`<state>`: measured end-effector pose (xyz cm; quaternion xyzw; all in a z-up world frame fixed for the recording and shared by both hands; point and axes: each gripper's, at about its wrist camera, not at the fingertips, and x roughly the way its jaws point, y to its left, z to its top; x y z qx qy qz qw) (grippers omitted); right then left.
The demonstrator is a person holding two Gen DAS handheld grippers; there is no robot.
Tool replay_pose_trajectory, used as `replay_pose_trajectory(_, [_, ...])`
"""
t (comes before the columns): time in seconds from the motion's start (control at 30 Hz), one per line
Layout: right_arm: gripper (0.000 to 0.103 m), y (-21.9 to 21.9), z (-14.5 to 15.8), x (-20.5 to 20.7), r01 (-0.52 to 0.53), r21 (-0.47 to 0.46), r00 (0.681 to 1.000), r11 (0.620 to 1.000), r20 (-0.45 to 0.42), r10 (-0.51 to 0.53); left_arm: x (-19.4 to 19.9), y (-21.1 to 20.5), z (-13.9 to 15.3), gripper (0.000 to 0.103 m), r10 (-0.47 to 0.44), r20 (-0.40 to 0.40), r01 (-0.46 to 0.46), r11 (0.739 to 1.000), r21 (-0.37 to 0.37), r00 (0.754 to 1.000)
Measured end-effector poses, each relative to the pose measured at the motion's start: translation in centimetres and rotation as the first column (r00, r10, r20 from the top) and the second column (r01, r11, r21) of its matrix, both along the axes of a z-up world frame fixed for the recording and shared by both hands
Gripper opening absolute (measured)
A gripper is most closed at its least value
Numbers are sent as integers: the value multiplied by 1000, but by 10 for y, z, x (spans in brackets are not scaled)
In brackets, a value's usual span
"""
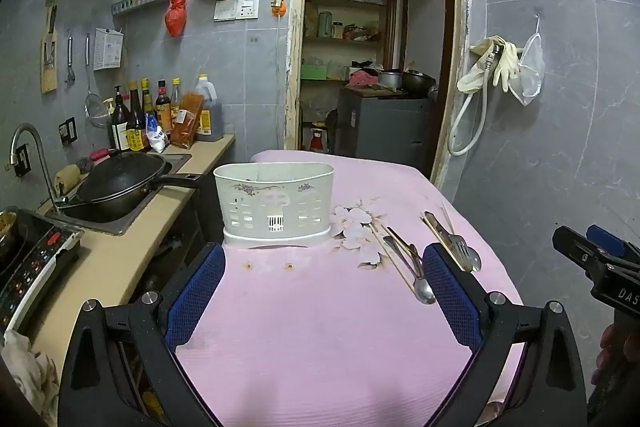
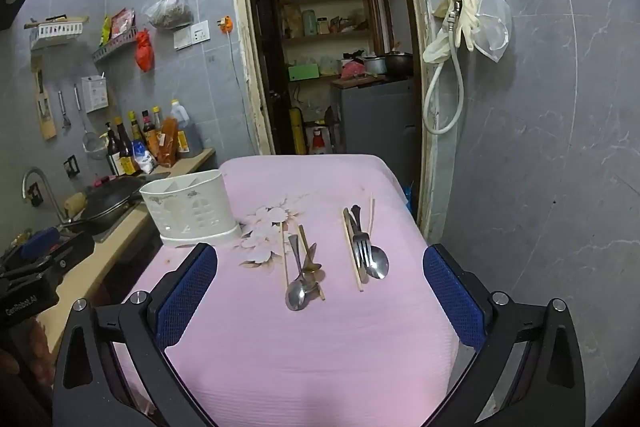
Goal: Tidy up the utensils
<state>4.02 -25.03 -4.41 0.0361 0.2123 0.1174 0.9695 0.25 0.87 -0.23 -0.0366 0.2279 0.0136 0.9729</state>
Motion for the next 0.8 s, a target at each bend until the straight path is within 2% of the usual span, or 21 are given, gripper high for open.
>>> replay_pose_trajectory(0.8, [103, 4, -3, 0, 3, 8, 1000, 1000, -12, -3, 1, 3, -3, 97, 5, -4, -5, 1000, -5, 1000])
